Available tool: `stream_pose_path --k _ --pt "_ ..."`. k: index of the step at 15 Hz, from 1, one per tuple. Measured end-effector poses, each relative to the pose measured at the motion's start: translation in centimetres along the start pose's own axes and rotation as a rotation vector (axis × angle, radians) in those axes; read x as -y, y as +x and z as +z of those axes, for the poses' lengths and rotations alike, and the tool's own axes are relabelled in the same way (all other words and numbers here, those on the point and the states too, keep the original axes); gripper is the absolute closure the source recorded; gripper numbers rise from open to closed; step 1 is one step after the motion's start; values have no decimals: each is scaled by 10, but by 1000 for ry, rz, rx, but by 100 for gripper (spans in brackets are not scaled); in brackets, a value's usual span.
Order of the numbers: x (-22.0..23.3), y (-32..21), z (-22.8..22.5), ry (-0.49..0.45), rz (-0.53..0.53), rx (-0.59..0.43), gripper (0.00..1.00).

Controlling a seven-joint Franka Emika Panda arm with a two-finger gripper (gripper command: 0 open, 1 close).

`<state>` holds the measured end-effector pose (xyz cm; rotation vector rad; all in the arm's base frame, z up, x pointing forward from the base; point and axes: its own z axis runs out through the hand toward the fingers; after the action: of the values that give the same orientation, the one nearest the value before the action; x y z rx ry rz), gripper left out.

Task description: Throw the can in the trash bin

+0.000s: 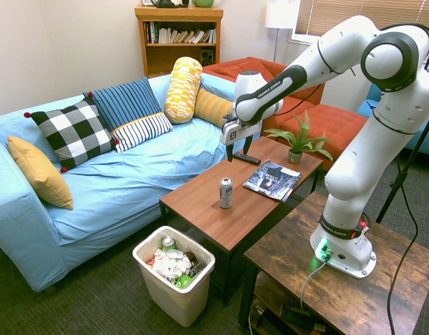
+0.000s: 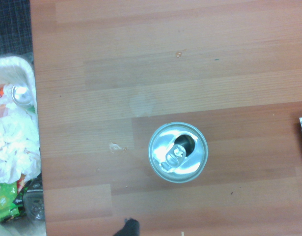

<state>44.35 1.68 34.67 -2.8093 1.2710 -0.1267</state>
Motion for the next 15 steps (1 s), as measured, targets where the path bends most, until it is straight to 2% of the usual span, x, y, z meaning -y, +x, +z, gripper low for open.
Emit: stream_pose_path --k 5,10,15 --pt "20 16 33 10 6 10 0" --pt "48 10 61 -7 -12 32 0" --pt "66 14 102 -52 52 43 0"
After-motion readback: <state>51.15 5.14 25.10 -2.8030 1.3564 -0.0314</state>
